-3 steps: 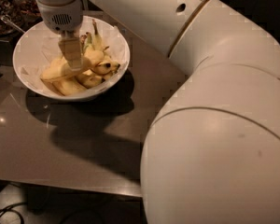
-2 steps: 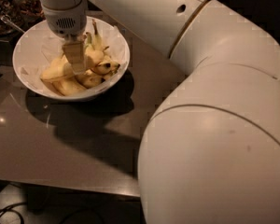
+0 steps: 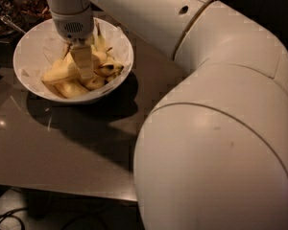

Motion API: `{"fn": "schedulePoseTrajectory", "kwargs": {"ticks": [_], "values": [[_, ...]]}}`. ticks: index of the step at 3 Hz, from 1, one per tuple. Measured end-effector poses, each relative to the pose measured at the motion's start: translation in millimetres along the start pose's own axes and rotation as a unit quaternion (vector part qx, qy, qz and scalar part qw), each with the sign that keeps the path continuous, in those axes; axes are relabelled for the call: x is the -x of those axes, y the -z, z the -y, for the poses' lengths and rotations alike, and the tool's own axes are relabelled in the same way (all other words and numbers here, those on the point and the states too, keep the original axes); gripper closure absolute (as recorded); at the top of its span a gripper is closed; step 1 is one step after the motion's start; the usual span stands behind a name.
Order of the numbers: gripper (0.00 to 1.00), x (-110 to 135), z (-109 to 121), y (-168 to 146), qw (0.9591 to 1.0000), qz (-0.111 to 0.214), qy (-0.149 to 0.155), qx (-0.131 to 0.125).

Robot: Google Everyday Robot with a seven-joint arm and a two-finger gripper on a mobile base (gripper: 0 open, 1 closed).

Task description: Pick banana from white bowl

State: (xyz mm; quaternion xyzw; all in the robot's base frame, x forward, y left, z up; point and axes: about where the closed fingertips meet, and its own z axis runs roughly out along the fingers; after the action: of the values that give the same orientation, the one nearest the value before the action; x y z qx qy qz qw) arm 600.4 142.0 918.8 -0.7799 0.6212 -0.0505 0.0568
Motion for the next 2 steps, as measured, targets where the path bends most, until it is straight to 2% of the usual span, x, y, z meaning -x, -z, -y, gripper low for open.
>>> {"fn": "schedulePoseTrajectory", "kwargs": {"ticks": [1, 2], "values": [[0.63, -4.2, -0.7, -3.8, 1.0, -0.002, 0.001, 0.006], [0.87, -10.8, -4.1, -2.8, 1.0, 0.001, -0.001, 0.006]]}}
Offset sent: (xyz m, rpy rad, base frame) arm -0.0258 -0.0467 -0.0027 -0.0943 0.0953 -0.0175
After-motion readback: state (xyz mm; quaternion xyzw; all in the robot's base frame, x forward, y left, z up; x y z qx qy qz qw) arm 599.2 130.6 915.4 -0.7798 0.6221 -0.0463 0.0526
